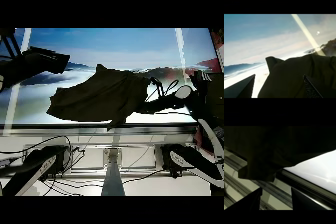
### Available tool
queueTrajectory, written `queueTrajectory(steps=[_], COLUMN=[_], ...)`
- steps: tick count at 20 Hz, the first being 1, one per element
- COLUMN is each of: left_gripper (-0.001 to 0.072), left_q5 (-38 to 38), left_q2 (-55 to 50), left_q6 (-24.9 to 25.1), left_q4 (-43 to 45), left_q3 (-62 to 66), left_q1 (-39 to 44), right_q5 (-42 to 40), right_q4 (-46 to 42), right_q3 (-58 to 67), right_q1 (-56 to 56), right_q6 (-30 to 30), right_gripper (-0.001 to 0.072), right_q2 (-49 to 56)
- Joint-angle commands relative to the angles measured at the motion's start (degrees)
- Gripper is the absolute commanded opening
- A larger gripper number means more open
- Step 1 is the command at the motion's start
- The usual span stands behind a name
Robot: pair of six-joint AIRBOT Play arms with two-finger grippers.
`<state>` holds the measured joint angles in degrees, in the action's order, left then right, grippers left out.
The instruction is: Fold the clothes and pants, and hang the long-sleeved shirts on hangers.
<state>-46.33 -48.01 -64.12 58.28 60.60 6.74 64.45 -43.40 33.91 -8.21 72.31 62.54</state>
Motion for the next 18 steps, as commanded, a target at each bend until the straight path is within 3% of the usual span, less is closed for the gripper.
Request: queueTrajectory(steps=[1,6,12,14,16,17,18], left_gripper=[0.0696,0.0696,0.0695,0.0696,0.0695,0.0696,0.0696], left_q5=[0.0,0.0,0.0,0.0,0.0,0.0,0.0], left_q2=[0.0,0.0,0.0,0.0,0.0,0.0,0.0], left_q6=[0.0,0.0,0.0,0.0,0.0,0.0,0.0], left_q4=[0.0,0.0,0.0,0.0,0.0,0.0,0.0], left_q3=[0.0,0.0,0.0,0.0,0.0,0.0,0.0], left_q1=[0.0,0.0,0.0,0.0,0.0,0.0,0.0], right_q5=[-5.8,-8.8,-11.3,-13.6,-15.4,-15.0,-13.6], right_q4=[9.3,10.4,16.9,19.6,20.9,20.4,19.8], right_q3=[-6.0,-5.7,-5.7,-5.7,-4.3,-3.0,-1.1], right_q1=[0.0,0.0,-0.2,-2.0,-4.7,-5.4,-5.6], right_q6=[1.6,5.2,3.0,1.6,0.2,-1.1,-3.3], right_gripper=[0.0416,0.0416,0.0403,0.0319,0.0302,0.0195,0.0036], right_q2=[4.1,12.6,15.1,15.1,15.1,15.1,15.1])
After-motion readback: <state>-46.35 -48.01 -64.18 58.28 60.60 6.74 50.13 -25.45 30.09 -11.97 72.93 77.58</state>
